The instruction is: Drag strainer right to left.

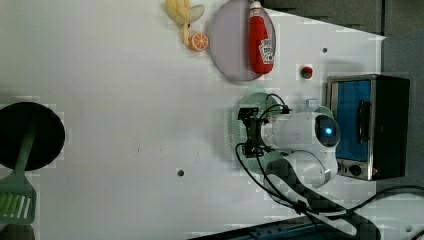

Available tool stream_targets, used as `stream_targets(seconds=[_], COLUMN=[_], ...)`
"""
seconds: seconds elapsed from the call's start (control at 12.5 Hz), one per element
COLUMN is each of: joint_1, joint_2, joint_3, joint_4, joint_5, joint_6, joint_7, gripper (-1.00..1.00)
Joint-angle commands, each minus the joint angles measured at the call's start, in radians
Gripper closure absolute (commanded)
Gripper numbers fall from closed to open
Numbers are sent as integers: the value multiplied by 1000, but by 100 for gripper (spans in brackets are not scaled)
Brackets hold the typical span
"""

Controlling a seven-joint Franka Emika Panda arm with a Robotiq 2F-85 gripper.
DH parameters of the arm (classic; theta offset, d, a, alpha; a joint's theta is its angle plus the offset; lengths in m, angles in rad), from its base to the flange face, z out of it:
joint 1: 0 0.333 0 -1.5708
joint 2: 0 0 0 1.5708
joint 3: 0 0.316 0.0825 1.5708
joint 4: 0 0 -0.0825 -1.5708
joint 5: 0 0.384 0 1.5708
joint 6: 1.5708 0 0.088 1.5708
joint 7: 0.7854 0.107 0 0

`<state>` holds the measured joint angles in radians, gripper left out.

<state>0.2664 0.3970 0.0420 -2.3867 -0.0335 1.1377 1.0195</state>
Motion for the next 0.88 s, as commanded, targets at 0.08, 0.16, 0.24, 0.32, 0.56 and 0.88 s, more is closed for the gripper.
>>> stream_targets(seconds=[0.08,0.16,0.24,0.32,0.56,0.88], joint_1=[67,84,100,114,152,201], joint_2=[17,31,45,58,97,145], joint_3=[12,19,25,32,46,47], joint_4=[56,74,94,118,181,264], joint_5=[-9,-9,-8,-8,-6,46], joint_6=[-23,-23,-23,-24,-50,-92], joint_7=[156,185,212,232,282,285], gripper=[-100,-100,-100,-100,-100,-100])
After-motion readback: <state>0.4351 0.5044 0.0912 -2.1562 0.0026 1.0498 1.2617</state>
